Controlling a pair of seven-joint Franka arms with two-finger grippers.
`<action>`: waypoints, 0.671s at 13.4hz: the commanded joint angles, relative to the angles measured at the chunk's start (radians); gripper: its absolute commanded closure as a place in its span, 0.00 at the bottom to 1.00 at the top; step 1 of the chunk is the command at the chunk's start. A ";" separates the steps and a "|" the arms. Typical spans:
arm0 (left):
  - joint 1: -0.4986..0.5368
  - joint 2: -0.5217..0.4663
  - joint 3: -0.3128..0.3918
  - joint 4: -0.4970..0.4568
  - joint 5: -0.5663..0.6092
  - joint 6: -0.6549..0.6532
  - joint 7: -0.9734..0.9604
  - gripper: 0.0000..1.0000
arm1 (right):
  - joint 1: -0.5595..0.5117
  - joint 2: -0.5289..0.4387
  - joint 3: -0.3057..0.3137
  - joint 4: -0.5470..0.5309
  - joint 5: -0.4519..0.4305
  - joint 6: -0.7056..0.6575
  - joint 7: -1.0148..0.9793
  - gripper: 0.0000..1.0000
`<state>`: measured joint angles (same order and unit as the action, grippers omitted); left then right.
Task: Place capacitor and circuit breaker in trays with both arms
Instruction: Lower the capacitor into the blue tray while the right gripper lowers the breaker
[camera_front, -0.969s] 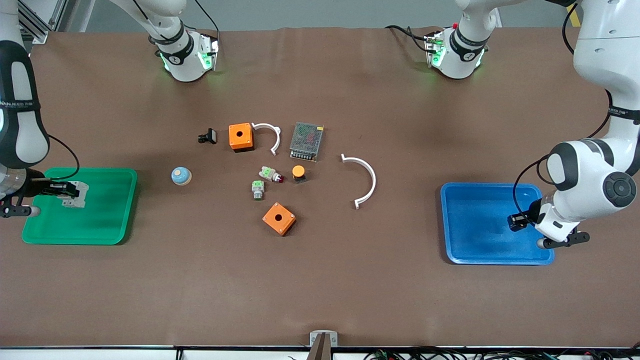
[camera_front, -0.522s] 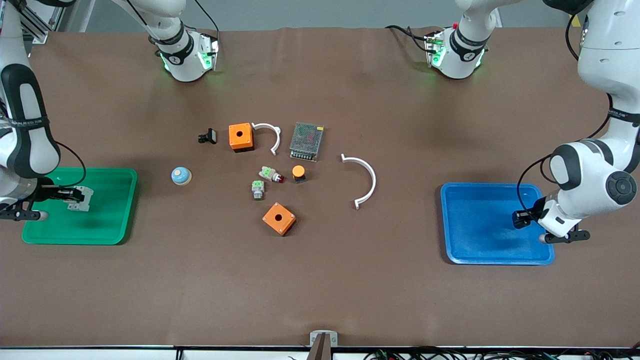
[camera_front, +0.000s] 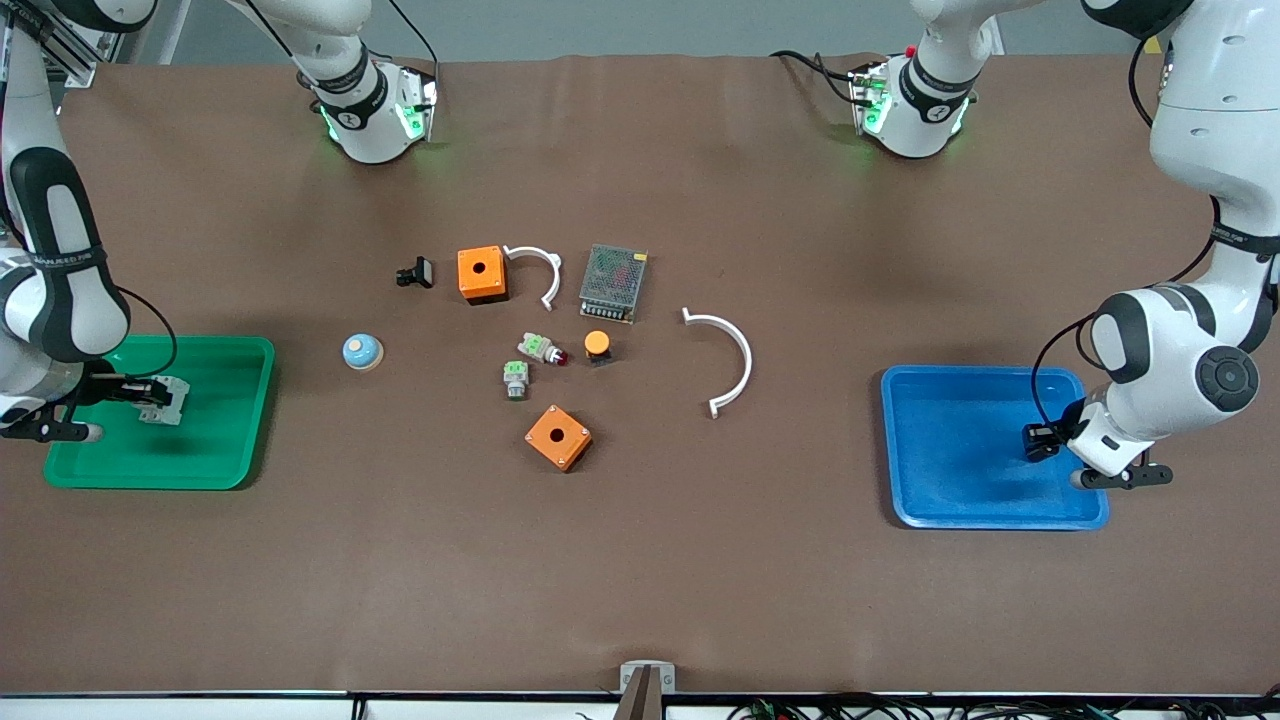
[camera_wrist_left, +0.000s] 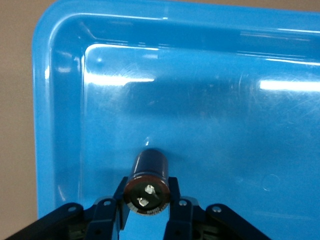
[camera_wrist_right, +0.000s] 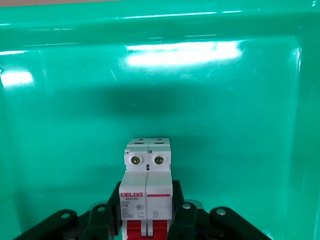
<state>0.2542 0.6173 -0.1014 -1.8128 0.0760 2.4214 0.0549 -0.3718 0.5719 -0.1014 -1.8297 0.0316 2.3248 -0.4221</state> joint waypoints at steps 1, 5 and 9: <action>0.019 -0.005 -0.006 0.007 0.021 0.008 -0.004 0.28 | -0.019 -0.003 0.019 -0.003 -0.013 0.005 -0.009 0.00; 0.004 -0.017 -0.009 0.047 0.021 0.005 -0.003 0.00 | -0.004 -0.122 0.023 0.001 -0.009 -0.137 0.006 0.00; -0.015 -0.091 -0.020 0.072 0.021 -0.016 -0.009 0.00 | 0.074 -0.277 0.023 -0.005 -0.001 -0.341 0.124 0.00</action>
<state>0.2532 0.5867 -0.1185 -1.7359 0.0778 2.4303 0.0550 -0.3411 0.3936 -0.0804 -1.7977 0.0319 2.0542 -0.3689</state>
